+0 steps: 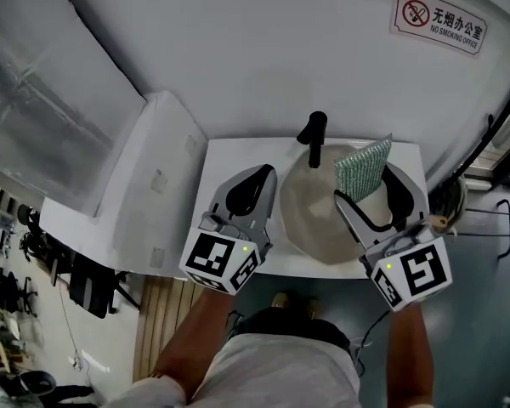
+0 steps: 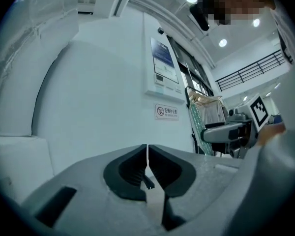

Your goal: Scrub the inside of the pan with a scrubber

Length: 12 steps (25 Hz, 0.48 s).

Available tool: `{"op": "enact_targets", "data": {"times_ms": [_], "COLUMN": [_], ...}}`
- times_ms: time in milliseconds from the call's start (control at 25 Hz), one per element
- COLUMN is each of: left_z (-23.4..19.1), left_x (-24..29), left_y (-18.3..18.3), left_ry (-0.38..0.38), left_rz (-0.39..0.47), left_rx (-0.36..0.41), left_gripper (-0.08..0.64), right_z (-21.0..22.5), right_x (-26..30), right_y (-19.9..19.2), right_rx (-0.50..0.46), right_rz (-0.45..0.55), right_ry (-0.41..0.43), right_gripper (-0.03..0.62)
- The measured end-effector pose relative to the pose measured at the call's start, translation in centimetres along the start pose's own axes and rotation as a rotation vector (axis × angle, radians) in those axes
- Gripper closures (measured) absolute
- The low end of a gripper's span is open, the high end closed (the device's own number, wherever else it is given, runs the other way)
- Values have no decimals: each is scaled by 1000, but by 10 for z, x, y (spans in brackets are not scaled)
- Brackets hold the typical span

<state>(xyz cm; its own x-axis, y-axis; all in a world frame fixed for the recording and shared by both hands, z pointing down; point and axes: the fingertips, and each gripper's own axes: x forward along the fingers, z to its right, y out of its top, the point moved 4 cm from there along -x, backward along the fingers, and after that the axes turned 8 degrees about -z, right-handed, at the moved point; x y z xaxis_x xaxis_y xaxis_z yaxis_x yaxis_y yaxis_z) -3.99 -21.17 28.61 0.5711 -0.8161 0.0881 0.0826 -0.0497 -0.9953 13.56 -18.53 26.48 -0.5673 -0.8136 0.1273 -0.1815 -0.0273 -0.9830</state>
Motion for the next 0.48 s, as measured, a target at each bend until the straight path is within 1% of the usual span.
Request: {"op": "enact_targets", "data": {"times_ms": [200,240,320,480], "left_z": [-11,-12,-12,-12], "left_x": [12,15,22,33], "left_y": [-27,-32,-43,-71], "left_ry": [8,3,-12,-17], "left_rz": [-99,-120,-168,-276], "left_rx": [-43,-51,-65,-95], "left_gripper": [538,524,450,407], "right_z": [-2,-2,-2,-4], "right_x": [20,24,31,45], "right_y": [-21,-25,-34,-54], "right_rx": [6,4,8,24], "right_rz": [-65,-82,-115,-183], "right_ry": [3,4,10,42], "right_gripper": [253,253,253,253]}}
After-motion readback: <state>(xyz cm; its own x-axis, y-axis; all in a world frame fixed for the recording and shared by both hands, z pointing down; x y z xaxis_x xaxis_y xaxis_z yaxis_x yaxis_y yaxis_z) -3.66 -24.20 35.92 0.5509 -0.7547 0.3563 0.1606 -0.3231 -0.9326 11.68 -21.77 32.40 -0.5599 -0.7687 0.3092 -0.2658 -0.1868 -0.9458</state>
